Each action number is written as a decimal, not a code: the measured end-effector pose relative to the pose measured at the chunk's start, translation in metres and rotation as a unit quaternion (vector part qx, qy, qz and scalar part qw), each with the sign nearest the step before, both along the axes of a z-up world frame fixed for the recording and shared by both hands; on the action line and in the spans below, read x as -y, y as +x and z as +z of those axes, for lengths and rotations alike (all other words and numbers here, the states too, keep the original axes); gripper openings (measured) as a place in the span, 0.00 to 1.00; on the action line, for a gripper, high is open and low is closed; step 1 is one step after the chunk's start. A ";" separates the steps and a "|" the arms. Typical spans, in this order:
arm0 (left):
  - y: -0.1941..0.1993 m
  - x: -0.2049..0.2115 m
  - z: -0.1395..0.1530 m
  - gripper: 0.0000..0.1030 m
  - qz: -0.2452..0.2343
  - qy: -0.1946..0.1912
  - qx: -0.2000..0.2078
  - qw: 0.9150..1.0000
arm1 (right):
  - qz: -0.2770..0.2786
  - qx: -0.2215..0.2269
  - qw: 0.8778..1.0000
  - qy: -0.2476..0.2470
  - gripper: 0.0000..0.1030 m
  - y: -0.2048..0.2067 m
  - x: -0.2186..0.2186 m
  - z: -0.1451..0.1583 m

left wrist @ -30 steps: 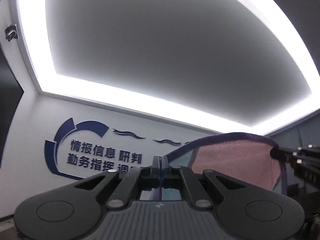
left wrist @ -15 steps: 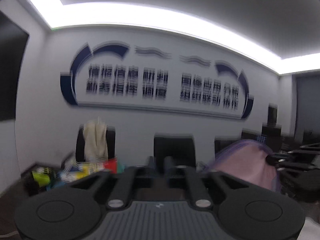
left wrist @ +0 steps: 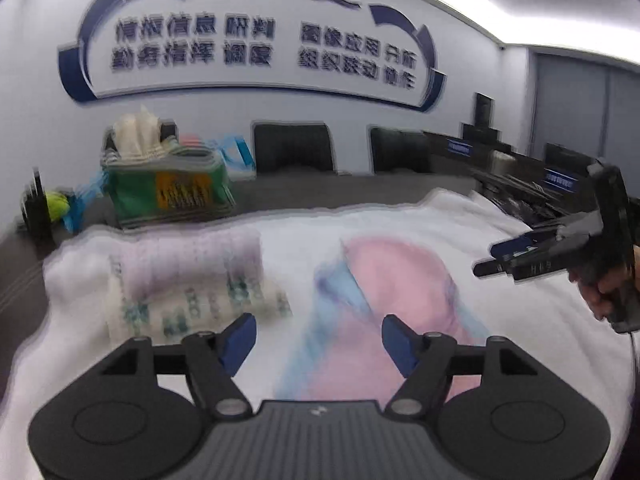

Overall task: Fold clothes
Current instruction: 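Lay the garment flat on the towel and open both grippers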

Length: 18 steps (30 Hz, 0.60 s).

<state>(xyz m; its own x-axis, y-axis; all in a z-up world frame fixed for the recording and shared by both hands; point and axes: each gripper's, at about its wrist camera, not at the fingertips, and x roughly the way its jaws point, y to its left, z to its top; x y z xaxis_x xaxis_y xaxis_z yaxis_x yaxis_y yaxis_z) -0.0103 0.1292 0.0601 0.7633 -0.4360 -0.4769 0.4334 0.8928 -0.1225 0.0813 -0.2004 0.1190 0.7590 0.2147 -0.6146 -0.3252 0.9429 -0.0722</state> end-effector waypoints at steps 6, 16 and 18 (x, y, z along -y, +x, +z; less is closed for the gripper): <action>-0.034 0.000 -0.051 0.64 -0.044 -0.012 -0.062 0.997 | 0.000 -0.056 0.995 0.083 0.58 -0.073 0.001 -0.040; -0.050 0.016 -0.050 0.42 -0.049 -0.007 -0.056 0.997 | -0.058 -0.033 0.997 0.025 0.08 -0.088 -0.026 -0.060; -0.054 0.017 -0.048 0.53 -0.049 -0.004 -0.046 0.998 | -0.091 -0.017 0.996 0.014 0.08 -0.086 -0.025 -0.054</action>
